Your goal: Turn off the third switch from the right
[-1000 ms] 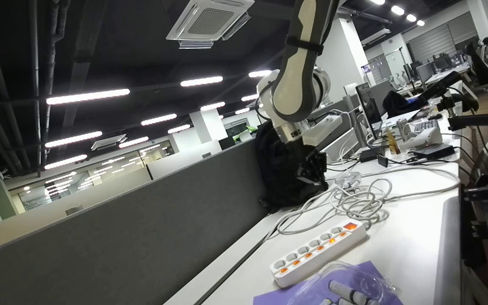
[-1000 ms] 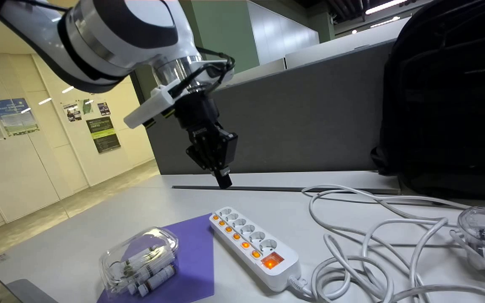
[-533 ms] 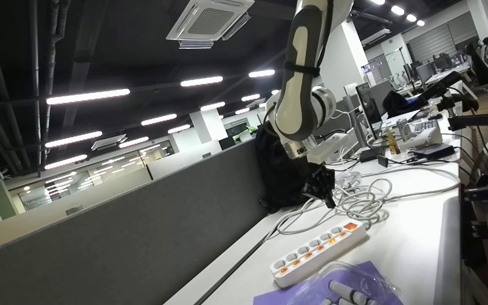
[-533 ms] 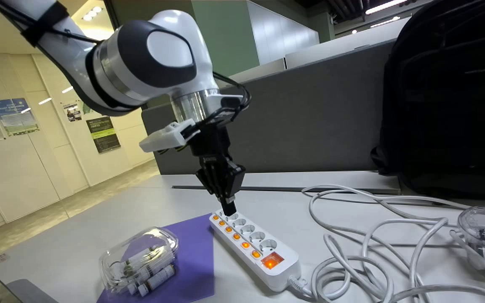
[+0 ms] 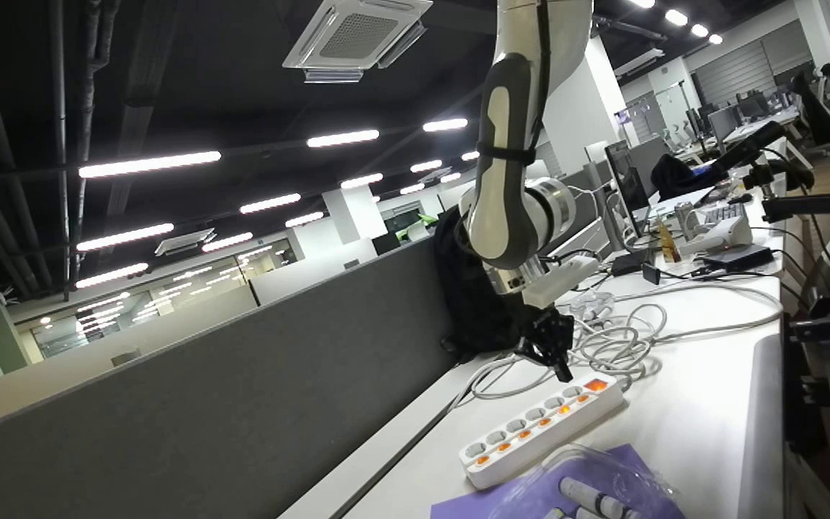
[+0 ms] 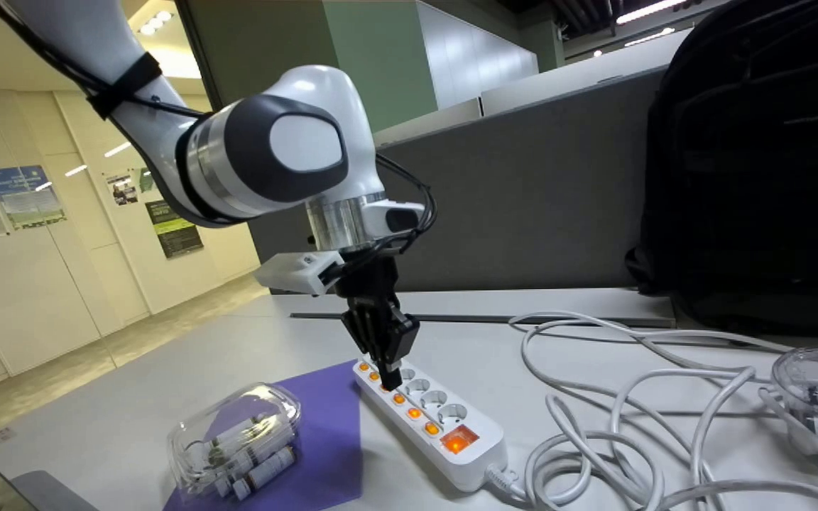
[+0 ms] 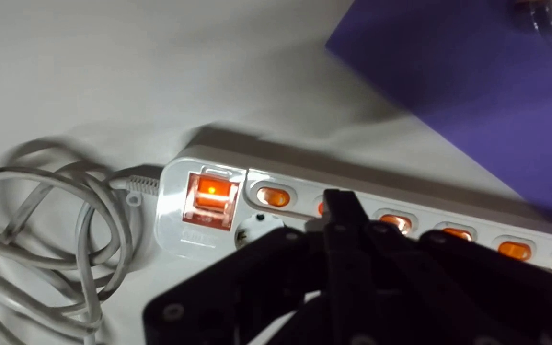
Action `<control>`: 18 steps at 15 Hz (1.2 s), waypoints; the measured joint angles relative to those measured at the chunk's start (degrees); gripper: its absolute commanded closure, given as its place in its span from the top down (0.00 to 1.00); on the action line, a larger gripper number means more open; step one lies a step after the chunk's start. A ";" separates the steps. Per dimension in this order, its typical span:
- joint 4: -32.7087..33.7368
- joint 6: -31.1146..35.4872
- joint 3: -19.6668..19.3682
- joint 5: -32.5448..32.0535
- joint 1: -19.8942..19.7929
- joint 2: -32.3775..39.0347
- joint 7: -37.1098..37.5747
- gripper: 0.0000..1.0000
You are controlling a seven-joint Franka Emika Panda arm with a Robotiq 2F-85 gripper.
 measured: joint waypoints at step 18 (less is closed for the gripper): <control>4.91 2.95 -1.75 6.42 0.13 9.07 -0.97 0.00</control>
